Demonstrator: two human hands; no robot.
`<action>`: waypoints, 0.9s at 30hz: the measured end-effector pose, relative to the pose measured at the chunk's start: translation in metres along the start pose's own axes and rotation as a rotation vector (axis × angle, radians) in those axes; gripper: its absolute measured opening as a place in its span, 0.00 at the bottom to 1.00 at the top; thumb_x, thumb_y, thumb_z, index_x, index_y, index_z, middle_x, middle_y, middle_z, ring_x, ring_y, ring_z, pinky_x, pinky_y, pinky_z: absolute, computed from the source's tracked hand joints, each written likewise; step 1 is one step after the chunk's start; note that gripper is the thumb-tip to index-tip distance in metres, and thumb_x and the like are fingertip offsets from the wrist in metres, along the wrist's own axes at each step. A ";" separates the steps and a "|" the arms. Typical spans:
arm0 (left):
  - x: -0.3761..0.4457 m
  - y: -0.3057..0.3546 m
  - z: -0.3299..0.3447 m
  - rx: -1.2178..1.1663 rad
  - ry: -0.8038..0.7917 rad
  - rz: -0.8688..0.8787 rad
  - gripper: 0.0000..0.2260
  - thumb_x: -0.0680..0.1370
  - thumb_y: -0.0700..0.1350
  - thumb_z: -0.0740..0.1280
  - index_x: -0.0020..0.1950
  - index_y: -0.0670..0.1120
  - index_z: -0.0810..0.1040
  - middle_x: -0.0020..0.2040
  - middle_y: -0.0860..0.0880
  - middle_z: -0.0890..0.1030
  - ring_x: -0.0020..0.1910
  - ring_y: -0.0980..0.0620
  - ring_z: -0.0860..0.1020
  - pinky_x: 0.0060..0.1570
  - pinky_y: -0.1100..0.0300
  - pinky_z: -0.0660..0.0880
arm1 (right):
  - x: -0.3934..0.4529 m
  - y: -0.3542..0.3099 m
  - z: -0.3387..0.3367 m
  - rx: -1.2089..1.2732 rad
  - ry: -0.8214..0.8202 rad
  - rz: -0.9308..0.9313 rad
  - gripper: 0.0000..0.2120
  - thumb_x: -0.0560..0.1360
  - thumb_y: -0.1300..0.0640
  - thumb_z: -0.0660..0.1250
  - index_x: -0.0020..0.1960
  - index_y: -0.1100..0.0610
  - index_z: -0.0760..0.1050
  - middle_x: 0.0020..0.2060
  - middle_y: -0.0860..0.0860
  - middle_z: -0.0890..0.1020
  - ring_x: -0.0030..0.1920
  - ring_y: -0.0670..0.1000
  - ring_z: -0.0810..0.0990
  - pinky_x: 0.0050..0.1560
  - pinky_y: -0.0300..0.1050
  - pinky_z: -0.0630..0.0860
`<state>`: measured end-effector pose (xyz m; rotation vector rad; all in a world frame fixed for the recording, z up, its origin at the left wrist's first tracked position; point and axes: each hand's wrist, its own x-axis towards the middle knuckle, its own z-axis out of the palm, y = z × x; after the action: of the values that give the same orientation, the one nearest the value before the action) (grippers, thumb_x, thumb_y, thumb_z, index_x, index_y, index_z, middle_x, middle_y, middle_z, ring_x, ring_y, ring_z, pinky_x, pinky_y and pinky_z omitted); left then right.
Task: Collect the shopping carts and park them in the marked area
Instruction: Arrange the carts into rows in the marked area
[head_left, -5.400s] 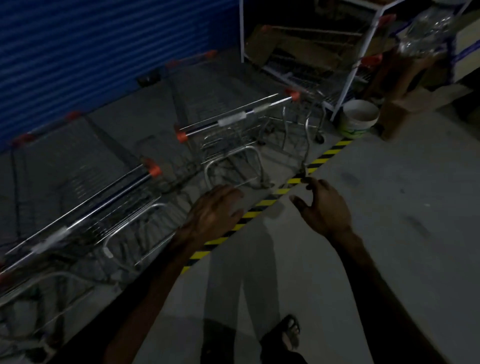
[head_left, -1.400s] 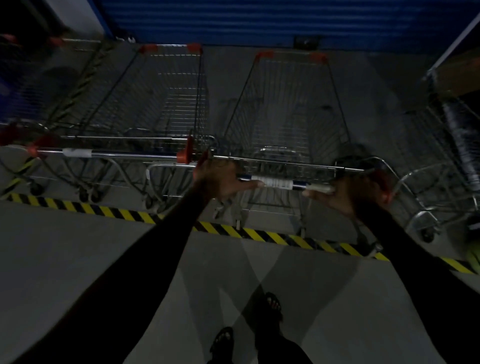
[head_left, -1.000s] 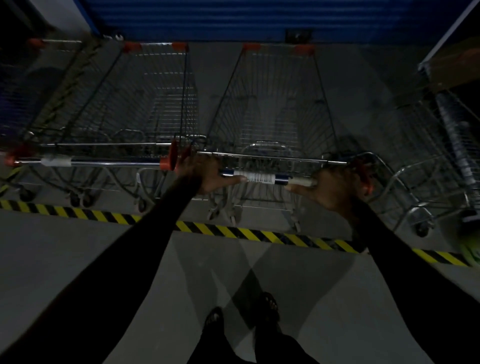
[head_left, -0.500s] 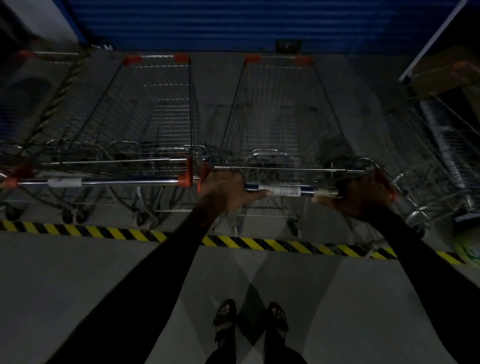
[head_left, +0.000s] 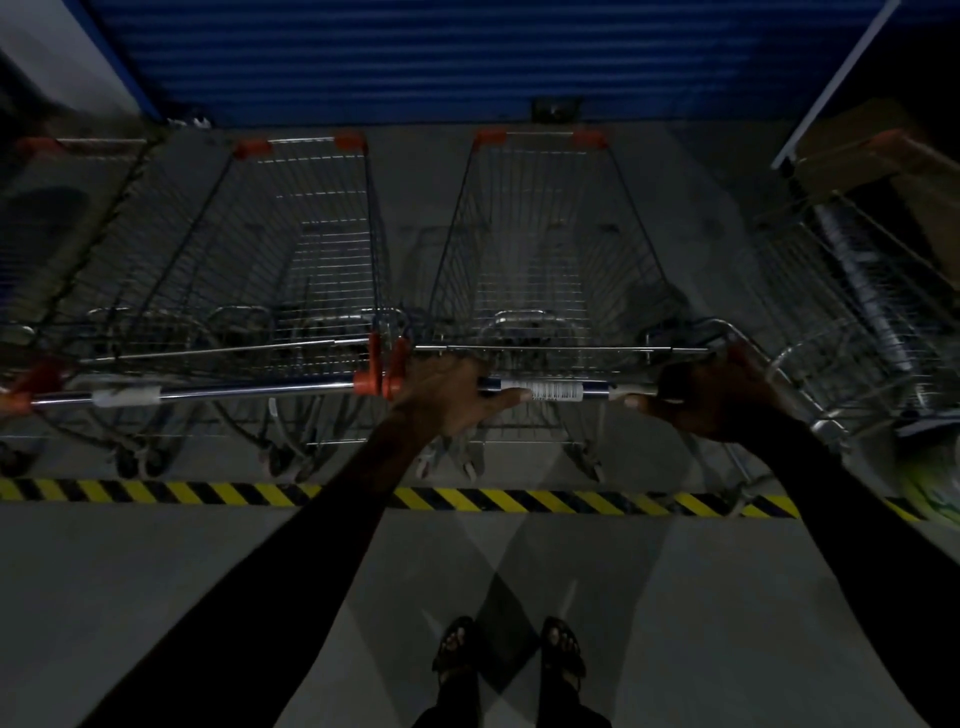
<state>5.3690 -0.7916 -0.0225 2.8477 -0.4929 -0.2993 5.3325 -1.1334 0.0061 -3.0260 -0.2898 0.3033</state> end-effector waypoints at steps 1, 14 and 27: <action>-0.001 0.003 -0.003 -0.025 0.010 0.023 0.33 0.74 0.82 0.53 0.39 0.54 0.76 0.32 0.59 0.74 0.34 0.57 0.76 0.37 0.58 0.71 | 0.000 0.002 0.000 -0.048 0.014 -0.023 0.33 0.68 0.14 0.45 0.29 0.38 0.70 0.40 0.45 0.85 0.51 0.55 0.85 0.67 0.58 0.71; -0.007 0.016 -0.014 -0.078 0.155 0.186 0.25 0.80 0.71 0.63 0.56 0.50 0.82 0.54 0.52 0.84 0.53 0.50 0.82 0.49 0.55 0.78 | -0.006 -0.021 0.014 -0.068 0.332 0.029 0.35 0.77 0.22 0.47 0.51 0.46 0.82 0.43 0.48 0.87 0.48 0.55 0.86 0.59 0.59 0.76; 0.002 0.097 -0.005 -0.122 0.163 0.423 0.11 0.82 0.57 0.69 0.45 0.51 0.79 0.44 0.52 0.81 0.44 0.47 0.81 0.40 0.56 0.72 | -0.077 -0.014 -0.003 0.063 0.529 0.496 0.17 0.81 0.42 0.64 0.56 0.53 0.83 0.47 0.59 0.85 0.44 0.65 0.85 0.44 0.56 0.82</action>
<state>5.3422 -0.8804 0.0075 2.5387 -0.9798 -0.0179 5.2561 -1.1354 0.0252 -2.9228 0.4986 -0.4510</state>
